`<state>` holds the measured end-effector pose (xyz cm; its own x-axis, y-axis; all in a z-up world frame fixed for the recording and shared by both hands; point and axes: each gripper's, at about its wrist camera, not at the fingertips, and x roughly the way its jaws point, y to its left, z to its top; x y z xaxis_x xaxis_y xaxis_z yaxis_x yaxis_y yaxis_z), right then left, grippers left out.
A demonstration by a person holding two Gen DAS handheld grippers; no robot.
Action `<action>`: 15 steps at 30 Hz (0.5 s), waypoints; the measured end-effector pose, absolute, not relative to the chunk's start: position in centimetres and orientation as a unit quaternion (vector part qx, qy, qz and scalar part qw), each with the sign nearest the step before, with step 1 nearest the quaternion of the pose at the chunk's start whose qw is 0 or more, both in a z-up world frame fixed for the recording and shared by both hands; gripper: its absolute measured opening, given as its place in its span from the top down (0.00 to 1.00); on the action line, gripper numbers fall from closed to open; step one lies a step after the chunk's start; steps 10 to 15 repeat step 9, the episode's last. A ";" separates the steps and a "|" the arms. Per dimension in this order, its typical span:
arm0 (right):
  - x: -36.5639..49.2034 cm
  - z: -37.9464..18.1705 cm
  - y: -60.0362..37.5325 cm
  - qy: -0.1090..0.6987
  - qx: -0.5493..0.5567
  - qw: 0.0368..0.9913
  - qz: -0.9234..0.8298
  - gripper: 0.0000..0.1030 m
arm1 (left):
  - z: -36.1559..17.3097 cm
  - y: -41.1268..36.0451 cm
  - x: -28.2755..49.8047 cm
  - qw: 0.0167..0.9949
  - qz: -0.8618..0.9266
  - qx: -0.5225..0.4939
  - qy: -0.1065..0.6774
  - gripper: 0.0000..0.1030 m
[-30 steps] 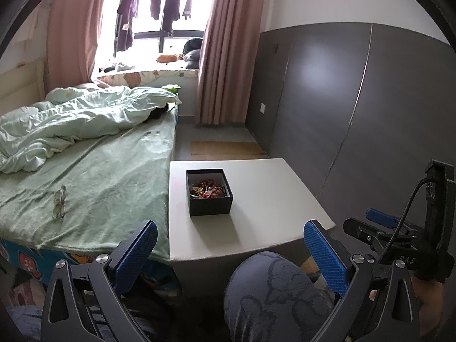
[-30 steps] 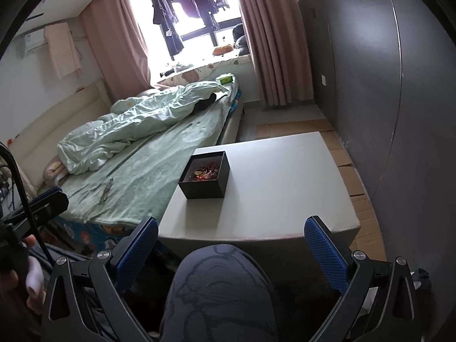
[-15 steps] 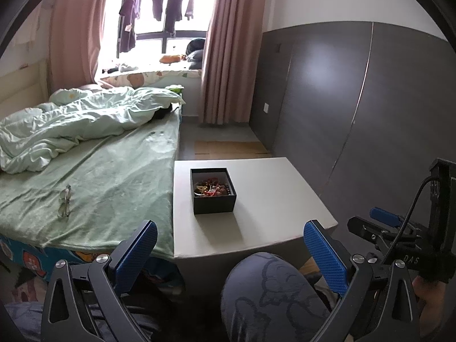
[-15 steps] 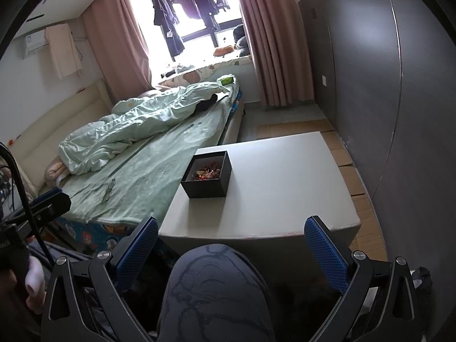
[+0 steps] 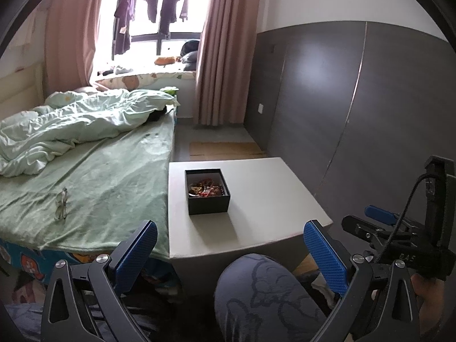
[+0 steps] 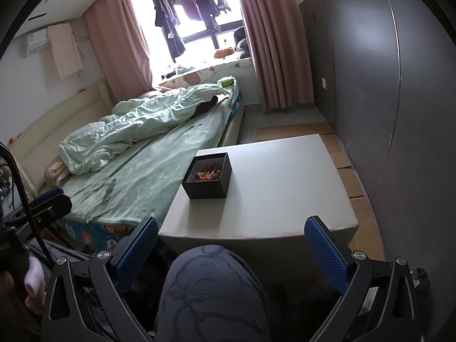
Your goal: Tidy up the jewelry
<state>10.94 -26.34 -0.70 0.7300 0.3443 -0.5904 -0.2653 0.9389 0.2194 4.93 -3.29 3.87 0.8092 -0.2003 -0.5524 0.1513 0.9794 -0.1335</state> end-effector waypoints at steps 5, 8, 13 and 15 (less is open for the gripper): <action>10.9 -0.7 -26.3 0.331 0.060 0.927 0.164 0.00 | 4.1 -3.6 4.5 0.954 -0.091 -0.028 0.285 0.00; 10.8 -0.8 -26.1 0.333 0.061 0.926 0.165 0.00 | 4.0 -3.3 4.5 0.953 -0.090 -0.031 0.286 0.00; 10.7 -0.8 -26.1 0.334 0.060 0.926 0.165 0.00 | 4.0 -3.2 4.5 0.953 -0.090 -0.033 0.287 0.01; 10.7 -0.8 -26.1 0.334 0.060 0.926 0.165 0.00 | 4.0 -3.2 4.5 0.953 -0.090 -0.033 0.287 0.01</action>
